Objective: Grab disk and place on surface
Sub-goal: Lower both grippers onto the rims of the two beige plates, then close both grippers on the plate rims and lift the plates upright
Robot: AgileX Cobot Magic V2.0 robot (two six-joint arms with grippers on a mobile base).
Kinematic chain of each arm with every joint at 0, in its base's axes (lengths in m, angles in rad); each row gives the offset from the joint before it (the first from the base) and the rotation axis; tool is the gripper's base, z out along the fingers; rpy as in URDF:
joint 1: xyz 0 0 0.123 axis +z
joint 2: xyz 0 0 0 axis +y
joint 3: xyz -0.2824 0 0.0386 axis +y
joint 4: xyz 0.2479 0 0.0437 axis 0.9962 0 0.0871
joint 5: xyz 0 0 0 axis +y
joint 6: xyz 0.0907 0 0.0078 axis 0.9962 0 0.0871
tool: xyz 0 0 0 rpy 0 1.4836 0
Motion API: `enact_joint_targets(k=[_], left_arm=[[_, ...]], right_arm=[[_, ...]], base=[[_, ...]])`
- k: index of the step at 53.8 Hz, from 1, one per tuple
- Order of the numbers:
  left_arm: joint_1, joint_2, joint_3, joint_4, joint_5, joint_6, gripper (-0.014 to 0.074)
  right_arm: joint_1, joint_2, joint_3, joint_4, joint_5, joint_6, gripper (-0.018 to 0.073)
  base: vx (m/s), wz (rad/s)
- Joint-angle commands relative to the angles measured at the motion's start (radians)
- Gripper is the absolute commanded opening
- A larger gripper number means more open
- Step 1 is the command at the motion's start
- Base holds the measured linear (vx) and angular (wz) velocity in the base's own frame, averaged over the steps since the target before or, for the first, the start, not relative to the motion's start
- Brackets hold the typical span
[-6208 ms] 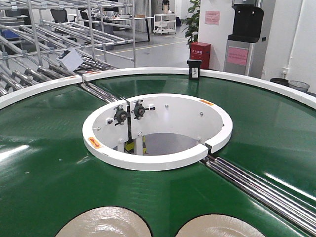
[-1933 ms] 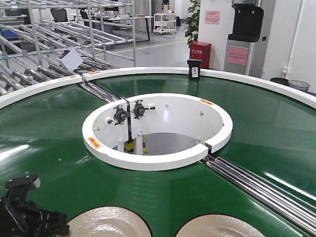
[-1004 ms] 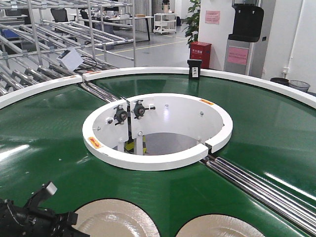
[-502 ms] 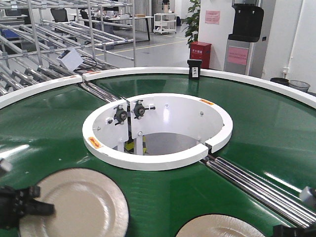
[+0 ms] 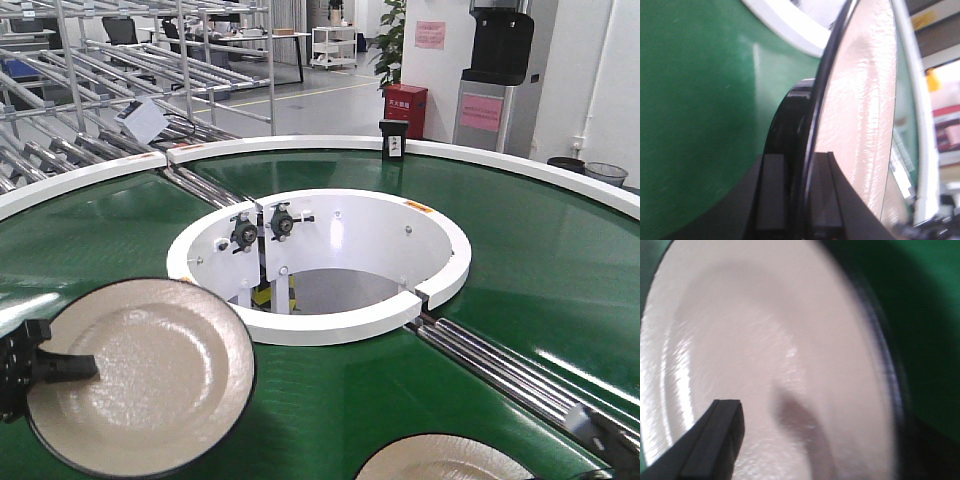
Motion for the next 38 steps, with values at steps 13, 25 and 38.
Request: enact_joint_targets(k=[13,25,38], left_arm=[[-0.001,-0.055,-0.03,-0.166,0.059,-0.009,-0.0005],[-0.001,-0.055,-0.03,-0.163,0.075,-0.009,-0.0005],[-0.001,-0.053,-0.03,-0.132,0.064,-0.009,-0.0005]], right_arm=[[0.064,-0.03,-0.023,0.07,0.037,0.017,0.0181],[0.064,-0.069,-0.024,0.196,0.086,0.031,-0.0013],[-0.015,-0.216,-0.024,0.297,0.153,0.156,-0.0008]], base=[[0.0,0.0],[0.0,0.0],[0.0,0.0]])
